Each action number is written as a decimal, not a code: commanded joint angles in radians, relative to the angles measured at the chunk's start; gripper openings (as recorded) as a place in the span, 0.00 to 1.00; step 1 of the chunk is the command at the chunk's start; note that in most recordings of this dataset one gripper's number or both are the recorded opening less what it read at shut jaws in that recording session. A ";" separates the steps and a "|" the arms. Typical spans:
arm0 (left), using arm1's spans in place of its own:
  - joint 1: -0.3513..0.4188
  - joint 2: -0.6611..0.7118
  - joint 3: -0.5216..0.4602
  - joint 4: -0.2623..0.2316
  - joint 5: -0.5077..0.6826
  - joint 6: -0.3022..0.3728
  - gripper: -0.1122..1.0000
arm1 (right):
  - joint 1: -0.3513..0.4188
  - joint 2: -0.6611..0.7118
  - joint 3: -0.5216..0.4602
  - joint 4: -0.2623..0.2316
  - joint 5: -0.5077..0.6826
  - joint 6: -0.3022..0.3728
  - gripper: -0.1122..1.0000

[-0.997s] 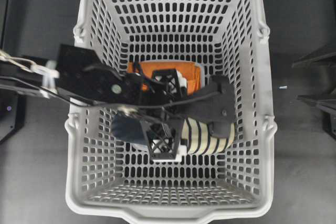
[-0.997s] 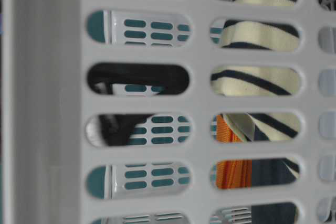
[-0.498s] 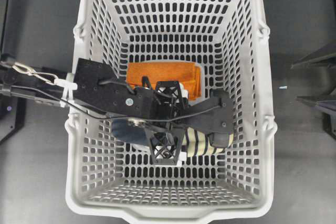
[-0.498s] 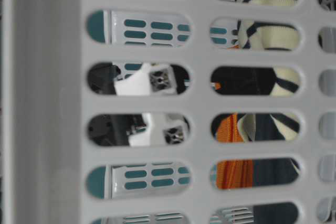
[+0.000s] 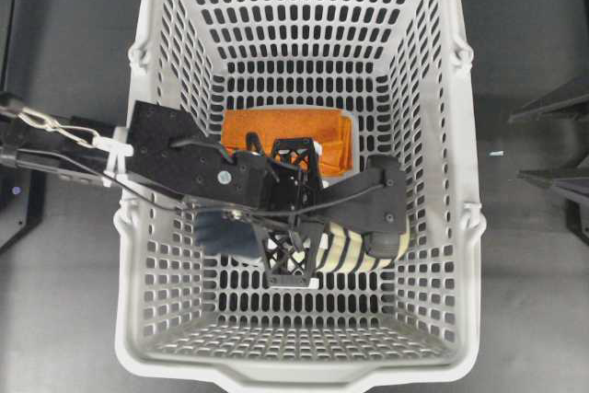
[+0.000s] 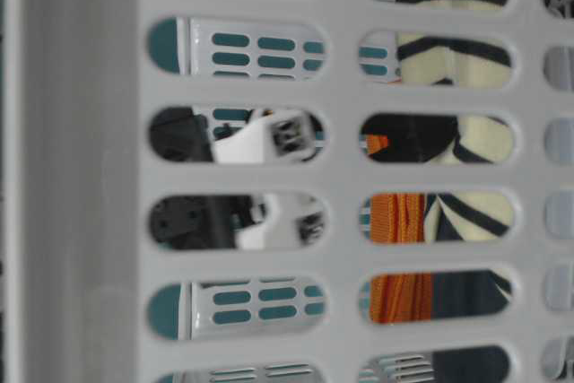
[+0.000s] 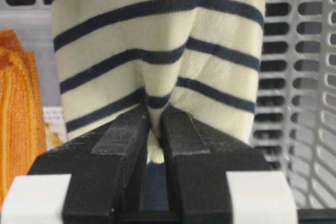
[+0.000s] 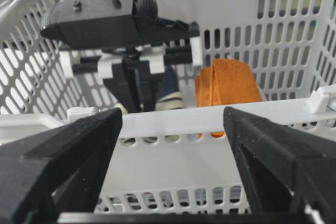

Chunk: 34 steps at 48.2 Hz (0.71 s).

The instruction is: Pick up the slipper from the shopping basket with the left arm.

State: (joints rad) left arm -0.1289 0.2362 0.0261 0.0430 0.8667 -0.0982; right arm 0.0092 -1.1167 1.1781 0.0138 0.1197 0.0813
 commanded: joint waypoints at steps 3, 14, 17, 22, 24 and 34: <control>-0.003 -0.057 -0.067 0.003 0.072 0.020 0.16 | -0.006 0.005 -0.003 0.000 -0.011 -0.003 0.77; 0.009 -0.083 -0.256 0.003 0.291 0.078 0.16 | -0.008 0.002 -0.003 0.000 -0.014 -0.003 0.77; 0.011 -0.081 -0.319 0.003 0.356 0.100 0.16 | -0.009 0.002 -0.002 0.000 -0.020 -0.003 0.77; 0.012 -0.077 -0.436 0.003 0.459 0.127 0.16 | -0.009 0.000 0.003 0.000 -0.032 -0.002 0.77; 0.012 -0.075 -0.492 0.003 0.499 0.137 0.16 | -0.009 0.000 0.005 0.000 -0.034 -0.002 0.77; 0.011 -0.031 -0.640 0.003 0.583 0.146 0.16 | -0.009 -0.003 0.008 0.000 -0.041 -0.002 0.77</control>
State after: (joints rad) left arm -0.1150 0.2040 -0.5568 0.0430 1.4343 0.0460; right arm 0.0031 -1.1229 1.1934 0.0138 0.0920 0.0813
